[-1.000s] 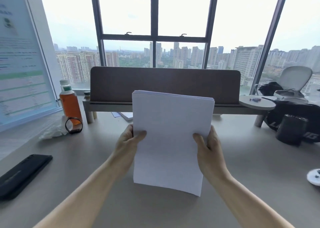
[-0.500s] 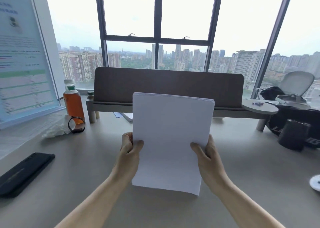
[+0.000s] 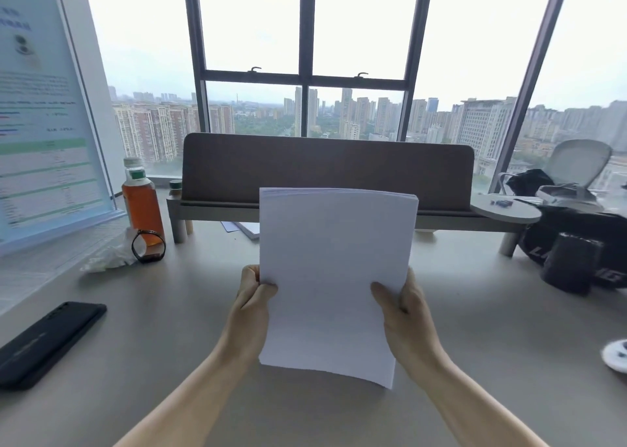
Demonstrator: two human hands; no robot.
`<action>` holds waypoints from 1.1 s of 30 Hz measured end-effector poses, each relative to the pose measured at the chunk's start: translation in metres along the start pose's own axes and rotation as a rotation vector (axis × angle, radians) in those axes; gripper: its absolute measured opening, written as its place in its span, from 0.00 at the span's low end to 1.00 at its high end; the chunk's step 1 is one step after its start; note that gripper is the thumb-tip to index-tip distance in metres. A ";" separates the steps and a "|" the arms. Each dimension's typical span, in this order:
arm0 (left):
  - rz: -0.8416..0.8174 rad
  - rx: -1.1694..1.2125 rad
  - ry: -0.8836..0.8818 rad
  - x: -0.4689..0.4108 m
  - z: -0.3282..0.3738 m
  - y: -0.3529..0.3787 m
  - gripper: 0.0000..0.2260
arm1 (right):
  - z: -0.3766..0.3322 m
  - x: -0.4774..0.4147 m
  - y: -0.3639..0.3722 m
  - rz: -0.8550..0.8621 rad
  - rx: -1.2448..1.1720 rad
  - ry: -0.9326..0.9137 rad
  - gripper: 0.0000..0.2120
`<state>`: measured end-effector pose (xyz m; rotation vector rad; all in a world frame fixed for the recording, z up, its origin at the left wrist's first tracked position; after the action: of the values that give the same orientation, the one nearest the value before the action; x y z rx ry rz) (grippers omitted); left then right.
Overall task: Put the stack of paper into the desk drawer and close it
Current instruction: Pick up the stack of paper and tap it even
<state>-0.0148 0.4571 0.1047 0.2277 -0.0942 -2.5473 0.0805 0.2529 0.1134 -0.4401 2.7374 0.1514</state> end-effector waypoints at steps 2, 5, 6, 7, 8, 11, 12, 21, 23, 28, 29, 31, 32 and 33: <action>-0.051 -0.031 -0.020 -0.002 0.003 -0.001 0.08 | -0.004 -0.002 -0.005 -0.029 0.058 -0.047 0.17; 0.022 -0.306 0.120 -0.008 0.023 -0.011 0.15 | -0.023 -0.009 -0.013 -0.055 0.173 -0.128 0.12; 0.138 -0.444 0.240 -0.009 0.038 -0.016 0.25 | -0.032 -0.014 -0.015 -0.073 0.235 -0.174 0.09; 0.257 -0.569 0.391 -0.008 0.058 -0.020 0.37 | -0.044 -0.019 -0.017 -0.090 0.323 -0.236 0.07; 0.319 -0.691 0.555 -0.005 0.079 -0.021 0.46 | -0.058 -0.024 -0.018 -0.111 0.425 -0.304 0.05; 0.182 -1.153 0.903 0.004 0.134 -0.002 0.47 | -0.098 -0.032 -0.012 -0.279 0.717 -0.486 0.07; 0.070 -1.183 0.877 0.003 0.139 0.004 0.43 | -0.108 -0.033 -0.008 -0.345 0.830 -0.554 0.07; -0.058 -0.411 0.345 -0.011 0.051 -0.011 0.11 | -0.085 -0.038 -0.044 -0.095 1.046 -0.482 0.29; -0.028 -0.320 0.277 -0.015 0.039 -0.018 0.11 | -0.057 -0.034 -0.071 0.059 0.792 -0.167 0.43; -0.023 -0.165 0.186 -0.024 0.031 -0.017 0.10 | 0.011 -0.034 -0.074 -0.001 0.137 0.174 0.14; -0.021 -0.169 0.190 -0.028 0.030 -0.016 0.11 | 0.014 -0.035 -0.071 0.018 0.118 0.143 0.12; -0.011 -0.187 0.197 -0.033 0.025 -0.016 0.12 | 0.017 -0.038 -0.064 0.021 0.048 0.105 0.13; -0.011 -0.197 0.195 -0.035 0.023 -0.016 0.12 | 0.019 -0.039 -0.062 0.011 0.036 0.094 0.14; -0.012 -0.206 0.195 -0.036 0.020 -0.016 0.12 | 0.021 -0.039 -0.060 0.005 0.041 0.083 0.15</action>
<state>0.0029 0.4906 0.1280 0.3935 0.2441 -2.5096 0.1415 0.2108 0.1056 -0.4371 2.8173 0.0802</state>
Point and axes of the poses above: each hand's wrist, its own x-axis away from the middle knuckle, its own y-axis out of the palm, z = x × y, the point moved 2 cm from there along -x, towards the middle knuckle, and after that the axes turned 7 degrees about -x, right-handed, at the moved point
